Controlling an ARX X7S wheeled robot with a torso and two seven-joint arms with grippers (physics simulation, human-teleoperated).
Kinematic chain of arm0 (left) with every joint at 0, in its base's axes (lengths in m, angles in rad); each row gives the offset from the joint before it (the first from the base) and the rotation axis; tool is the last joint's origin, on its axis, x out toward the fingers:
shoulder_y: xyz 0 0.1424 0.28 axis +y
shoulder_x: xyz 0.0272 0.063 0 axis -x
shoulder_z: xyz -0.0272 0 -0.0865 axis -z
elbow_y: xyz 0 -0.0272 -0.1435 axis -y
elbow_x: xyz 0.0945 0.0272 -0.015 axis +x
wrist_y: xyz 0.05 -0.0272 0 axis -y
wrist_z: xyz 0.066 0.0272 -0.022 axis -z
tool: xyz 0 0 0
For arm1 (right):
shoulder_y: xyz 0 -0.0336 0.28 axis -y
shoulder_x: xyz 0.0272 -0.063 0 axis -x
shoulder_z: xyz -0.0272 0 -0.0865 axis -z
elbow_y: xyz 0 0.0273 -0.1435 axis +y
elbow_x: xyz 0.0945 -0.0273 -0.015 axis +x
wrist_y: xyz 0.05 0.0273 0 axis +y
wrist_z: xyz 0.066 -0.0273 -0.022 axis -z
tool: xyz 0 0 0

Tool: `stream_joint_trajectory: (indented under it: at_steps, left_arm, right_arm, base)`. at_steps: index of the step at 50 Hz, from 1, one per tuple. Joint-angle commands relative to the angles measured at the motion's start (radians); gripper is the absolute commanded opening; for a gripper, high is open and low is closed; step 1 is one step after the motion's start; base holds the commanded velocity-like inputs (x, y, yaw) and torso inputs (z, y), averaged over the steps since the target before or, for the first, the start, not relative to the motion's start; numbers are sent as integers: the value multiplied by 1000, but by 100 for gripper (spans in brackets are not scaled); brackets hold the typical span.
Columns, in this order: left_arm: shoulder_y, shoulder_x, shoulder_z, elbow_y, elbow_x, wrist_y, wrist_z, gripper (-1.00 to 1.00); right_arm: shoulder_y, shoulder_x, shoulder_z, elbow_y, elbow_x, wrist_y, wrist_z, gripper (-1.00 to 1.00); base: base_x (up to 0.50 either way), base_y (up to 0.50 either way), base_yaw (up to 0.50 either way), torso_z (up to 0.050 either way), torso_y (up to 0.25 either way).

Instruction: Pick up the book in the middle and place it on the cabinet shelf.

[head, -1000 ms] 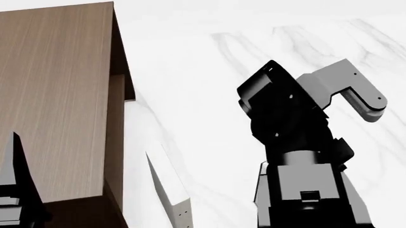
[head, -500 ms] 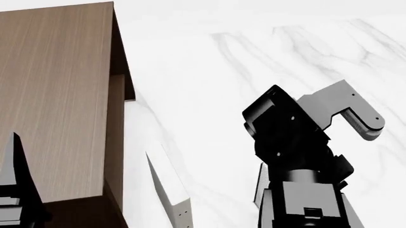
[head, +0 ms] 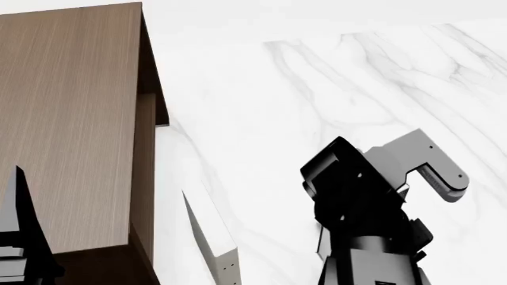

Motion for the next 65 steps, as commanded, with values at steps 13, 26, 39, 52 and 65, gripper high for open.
stream_joint_trajectory:
  at_steps: [13,26,39,52,65]
  left_arm:
    - [-1,0,6,-10,3,7,1,100]
    - [0,-4,5,-9,1,12,-1,100]
    - [4,-2,16,-10,10,13,-2,100]
    - [0,-4,22,-10,13,9,-2,100]
    - [-7,-8,26,-15,13,7,1,100]
  right_arm:
    - [-21,-1,-82,-1,11,-55,-53,-100]
    - [-58,7,-249,-125,35,-191,-139,-100]
    - [-75,15,-323,-518,68,-253,-303,-100]
    - [-104,1,-369,-794,409,-372,-425,-100]
    - [-61,17,-419,-950,742,-217,-423,-100]
  base:
    - [0,0,0,0,0]
    - [0,0,0,0,0]
    - [0,0,0,0,-1]
    - [0,0,0,0,0]
    - [0,0,0,0,2]
